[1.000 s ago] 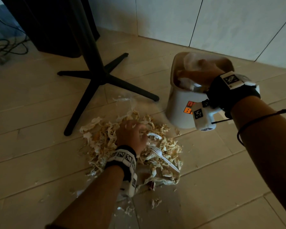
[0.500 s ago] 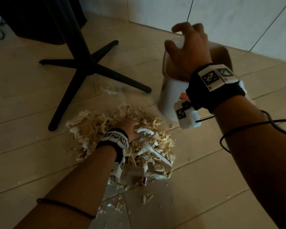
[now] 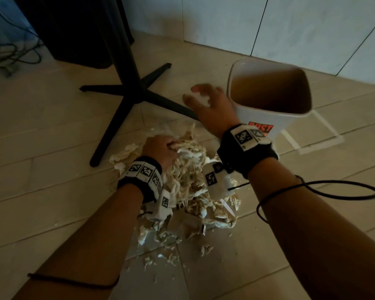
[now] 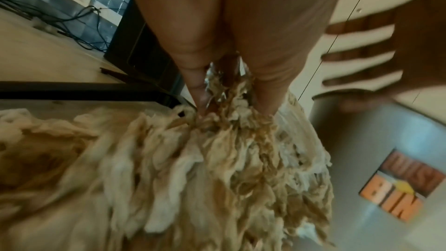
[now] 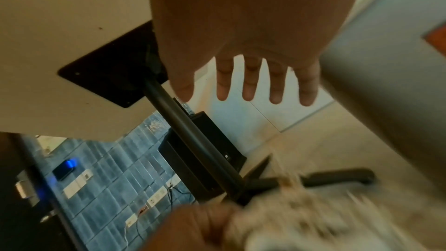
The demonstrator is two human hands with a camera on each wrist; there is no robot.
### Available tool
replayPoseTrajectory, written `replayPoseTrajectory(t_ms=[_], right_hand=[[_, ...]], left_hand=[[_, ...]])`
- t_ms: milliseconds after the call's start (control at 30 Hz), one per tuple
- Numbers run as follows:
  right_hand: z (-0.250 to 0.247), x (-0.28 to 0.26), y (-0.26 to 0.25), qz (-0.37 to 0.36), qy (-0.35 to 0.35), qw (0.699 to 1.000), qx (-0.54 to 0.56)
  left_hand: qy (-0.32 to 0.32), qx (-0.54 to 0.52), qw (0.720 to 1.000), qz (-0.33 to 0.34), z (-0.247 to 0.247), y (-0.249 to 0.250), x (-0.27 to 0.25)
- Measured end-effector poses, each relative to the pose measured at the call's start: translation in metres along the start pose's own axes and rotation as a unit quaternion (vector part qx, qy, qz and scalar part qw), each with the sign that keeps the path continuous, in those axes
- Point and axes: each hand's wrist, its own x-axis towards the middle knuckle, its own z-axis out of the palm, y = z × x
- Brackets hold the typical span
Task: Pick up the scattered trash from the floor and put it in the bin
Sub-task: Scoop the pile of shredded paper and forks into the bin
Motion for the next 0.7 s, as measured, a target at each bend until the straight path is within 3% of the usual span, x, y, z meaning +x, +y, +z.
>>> replayPoseTrajectory(t_ms=[100, 200, 333, 400, 567, 700], right_hand=[[0.018, -0.018, 0.016, 0.076, -0.093, 0.992, 0.043], [0.031, -0.031, 0.021, 0.129, -0.139, 0.974, 0.12], [0.042, -0.04, 0.025, 0.185, -0.14, 0.921, 0.313], [0.041, -0.043, 0.028, 0.23, -0.15, 0.895, 0.352], [0.032, -0.046, 0.032, 0.249, -0.121, 0.898, 0.341], [0.03, -0.031, 0.054, 0.28, -0.067, 0.902, 0.322]], left_hand=[[0.019, -0.036, 0.999, 0.026, -0.02, 0.012, -0.005], [0.018, -0.096, 0.994, 0.042, -0.035, 0.026, -0.009], [0.031, -0.175, 0.982, 0.057, -0.037, 0.045, -0.017], [0.024, -0.218, 0.974, 0.046, -0.032, 0.048, -0.024], [0.022, -0.27, 0.962, 0.038, -0.018, 0.047, -0.041], [0.022, -0.204, 0.974, 0.096, -0.022, 0.04, -0.046]])
